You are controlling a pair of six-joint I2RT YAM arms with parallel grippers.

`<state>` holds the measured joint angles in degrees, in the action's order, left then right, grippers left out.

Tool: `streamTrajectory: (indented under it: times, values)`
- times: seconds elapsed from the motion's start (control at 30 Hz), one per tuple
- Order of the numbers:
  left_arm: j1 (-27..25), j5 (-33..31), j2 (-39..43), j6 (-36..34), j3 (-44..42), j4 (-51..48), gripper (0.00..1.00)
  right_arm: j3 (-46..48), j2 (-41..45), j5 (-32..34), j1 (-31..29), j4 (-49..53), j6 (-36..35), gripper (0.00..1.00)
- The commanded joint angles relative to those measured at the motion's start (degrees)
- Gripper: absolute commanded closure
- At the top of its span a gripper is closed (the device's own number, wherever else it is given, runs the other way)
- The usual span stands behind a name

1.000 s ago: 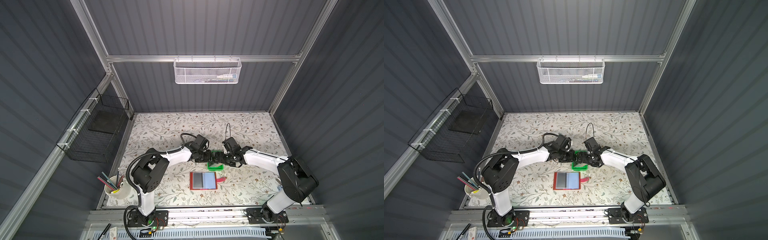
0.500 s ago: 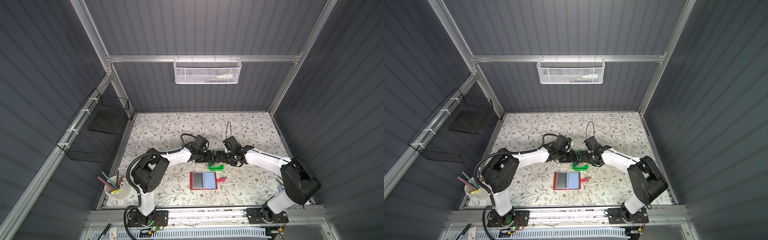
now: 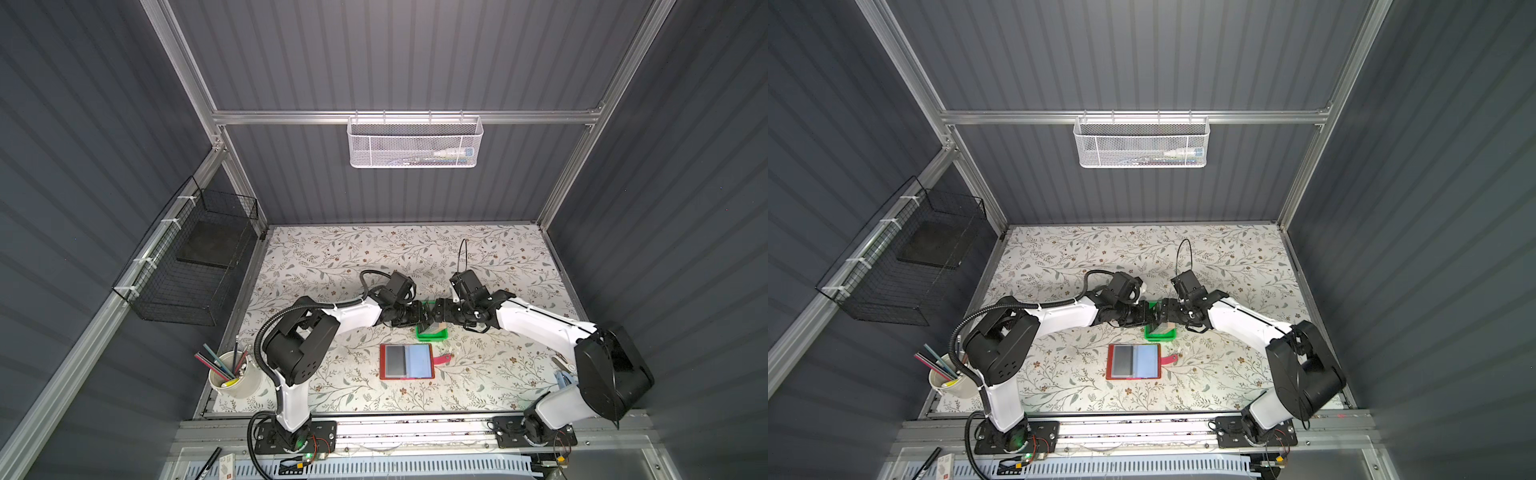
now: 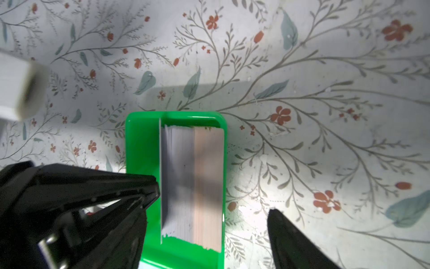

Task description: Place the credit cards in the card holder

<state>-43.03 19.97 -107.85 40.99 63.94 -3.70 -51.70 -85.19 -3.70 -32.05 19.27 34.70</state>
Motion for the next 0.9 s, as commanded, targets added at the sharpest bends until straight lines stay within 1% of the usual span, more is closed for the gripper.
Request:
streamTrajectory:
  times: [0.0,0.17,0.3,0.47,0.87]
  values:
    - [0.4,0.8,-2.2,0.7,-1.6,-1.4,0.86,1.4,2.5,-2.4,-0.6,-0.8,1.4,0.25]
    - [0.4,0.8,-2.0,0.9,-1.9,-1.0,0.86,1.3,1.9,-4.9,-1.6,-2.5,2.5,0.5]
    - [0.4,0.6,-1.6,0.9,-2.1,-1.0,0.86,0.7,-0.3,-5.7,-2.2,-3.7,2.5,0.61]
    - [0.4,0.4,-1.3,0.9,-2.2,-1.1,0.87,0.0,-2.7,-5.2,-2.7,-4.0,2.5,0.69]
    - [0.4,0.8,-0.7,1.7,-3.1,-0.1,0.87,-0.3,-4.8,-5.3,-3.6,-4.8,2.5,0.82]
